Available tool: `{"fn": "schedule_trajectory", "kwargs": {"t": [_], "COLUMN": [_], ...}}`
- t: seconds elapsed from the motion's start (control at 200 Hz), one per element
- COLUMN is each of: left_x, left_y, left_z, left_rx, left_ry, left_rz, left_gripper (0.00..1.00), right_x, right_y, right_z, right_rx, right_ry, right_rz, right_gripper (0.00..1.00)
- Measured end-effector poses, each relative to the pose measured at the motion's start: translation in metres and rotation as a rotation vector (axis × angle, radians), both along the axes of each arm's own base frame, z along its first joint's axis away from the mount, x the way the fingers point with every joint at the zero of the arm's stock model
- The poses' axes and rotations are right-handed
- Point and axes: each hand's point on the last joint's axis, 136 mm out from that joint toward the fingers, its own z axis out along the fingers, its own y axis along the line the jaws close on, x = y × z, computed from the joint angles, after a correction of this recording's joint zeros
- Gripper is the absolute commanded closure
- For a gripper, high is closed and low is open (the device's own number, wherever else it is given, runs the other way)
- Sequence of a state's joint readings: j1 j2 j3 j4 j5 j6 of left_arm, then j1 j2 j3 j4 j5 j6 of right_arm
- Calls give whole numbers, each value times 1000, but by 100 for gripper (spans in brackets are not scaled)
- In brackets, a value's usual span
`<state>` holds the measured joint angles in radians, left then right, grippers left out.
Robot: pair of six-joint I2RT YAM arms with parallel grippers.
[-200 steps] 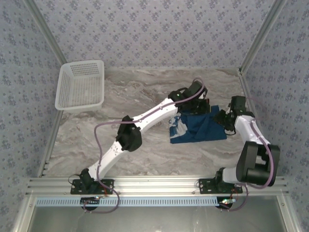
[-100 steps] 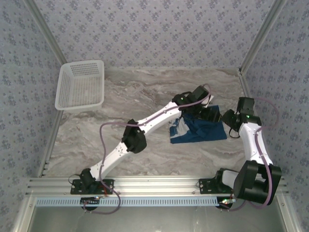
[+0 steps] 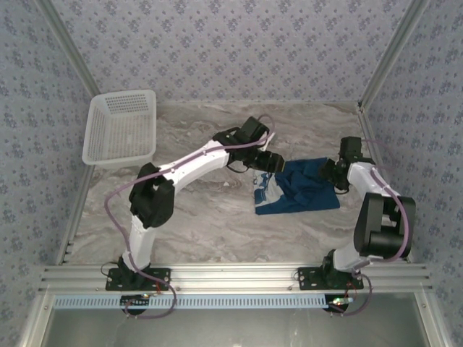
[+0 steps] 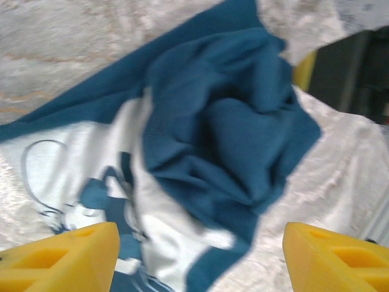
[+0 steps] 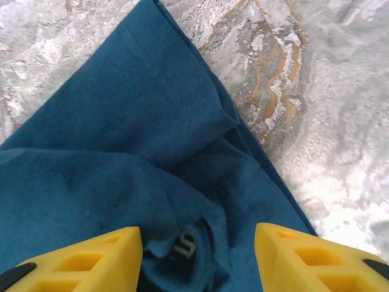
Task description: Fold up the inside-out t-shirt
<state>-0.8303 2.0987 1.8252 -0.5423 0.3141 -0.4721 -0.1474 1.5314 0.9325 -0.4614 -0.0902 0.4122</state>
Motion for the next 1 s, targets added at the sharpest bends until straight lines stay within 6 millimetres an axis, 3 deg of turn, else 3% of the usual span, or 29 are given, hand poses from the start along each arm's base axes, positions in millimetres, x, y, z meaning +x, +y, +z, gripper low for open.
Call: {"fn": "schedule_trajectory", "kwargs": {"t": [0.215,0.46,0.53,0.675,0.899,0.999], "left_x": [4,-2,-2,-23,-84,-111], "left_y": [-9,8,14,61,165,196], "left_z": [-61,-105,-100,-103,-110,-107], "left_rx": [45,66,36,40,118,141], "left_ry": [61,107,98,116,162,177], "left_rz": [-2,27,42,98,229,262], "left_gripper": [30,30,31,30,30,28], "right_x": [5,5,5,1,-24,-30], "right_y": [8,37,50,90,174,188], "right_z": [-28,-38,-38,-38,-35,-20], "right_rx": [10,31,42,70,105,39], "right_ry": [74,101,101,100,122,106], "right_rz": [33,121,157,264,502,577], "right_gripper": [48,50,50,50,49,47]}}
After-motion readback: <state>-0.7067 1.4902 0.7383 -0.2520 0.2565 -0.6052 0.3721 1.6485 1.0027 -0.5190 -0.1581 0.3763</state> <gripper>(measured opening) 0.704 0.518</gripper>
